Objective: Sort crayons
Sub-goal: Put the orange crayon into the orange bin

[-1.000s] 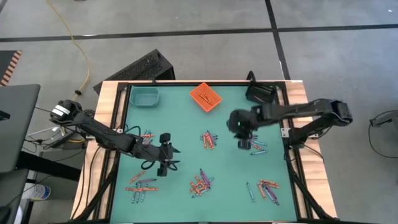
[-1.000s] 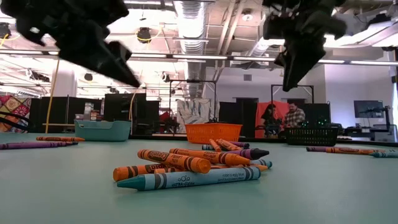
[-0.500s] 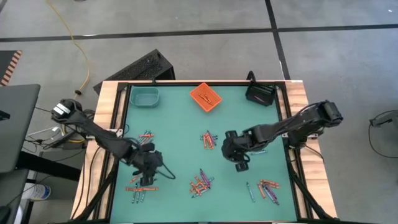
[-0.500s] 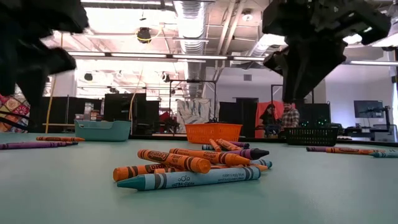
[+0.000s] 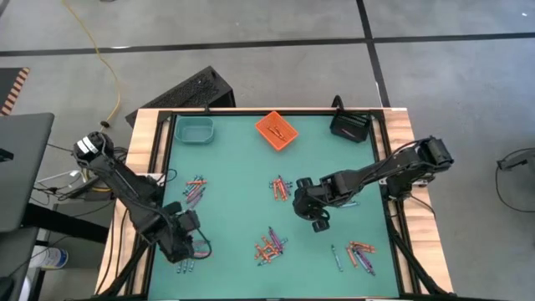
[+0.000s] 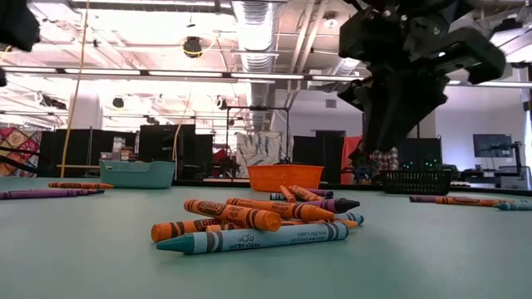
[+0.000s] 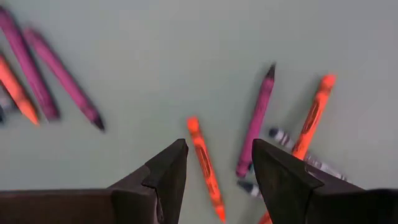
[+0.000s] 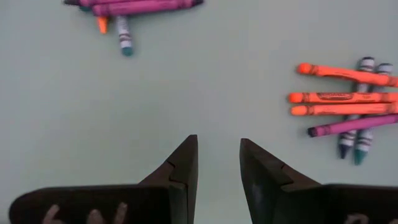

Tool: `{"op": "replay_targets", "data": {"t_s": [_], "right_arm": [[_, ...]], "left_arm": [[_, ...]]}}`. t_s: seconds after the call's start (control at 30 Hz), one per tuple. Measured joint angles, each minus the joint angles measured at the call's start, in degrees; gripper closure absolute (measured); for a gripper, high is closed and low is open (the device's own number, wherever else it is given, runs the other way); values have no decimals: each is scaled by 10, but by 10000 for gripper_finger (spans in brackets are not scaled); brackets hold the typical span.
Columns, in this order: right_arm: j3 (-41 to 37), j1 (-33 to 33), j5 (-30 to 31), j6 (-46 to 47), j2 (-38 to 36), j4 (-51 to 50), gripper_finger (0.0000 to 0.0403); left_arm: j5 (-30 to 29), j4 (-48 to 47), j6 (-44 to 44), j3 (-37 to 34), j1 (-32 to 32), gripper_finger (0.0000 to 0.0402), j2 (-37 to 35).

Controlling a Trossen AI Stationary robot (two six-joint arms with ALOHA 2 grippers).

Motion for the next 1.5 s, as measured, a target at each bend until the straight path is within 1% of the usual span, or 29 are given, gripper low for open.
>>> {"op": "replay_targets", "data": {"t_s": [0.13,0.23,0.37,0.57,0.77,0.87,1.07,1.17,1.33,1.5], "right_arm": [[0,-8,0,0,0,0,291],[0,-12,0,-2,0,3,291],[0,-12,0,-7,0,7,291],[0,-12,0,-6,0,7,291],[0,-12,0,-4,0,12,291],[0,-12,0,-4,0,14,291],[0,-11,0,4,0,14,291],[0,-10,0,7,0,12,291],[0,-10,0,7,0,12,291],[0,-5,0,7,0,12,291]], "left_arm": [[8,-6,-47,0,-12,232,36],[28,-6,-51,0,-12,232,72],[34,-6,-52,0,-12,232,105],[30,-3,-52,0,-12,233,122],[23,1,-46,0,-2,235,123],[24,3,-36,0,6,255,123],[20,12,-8,0,15,329,123],[14,15,1,0,16,353,122],[9,12,7,0,18,359,122],[4,12,13,0,19,348,132]]}}
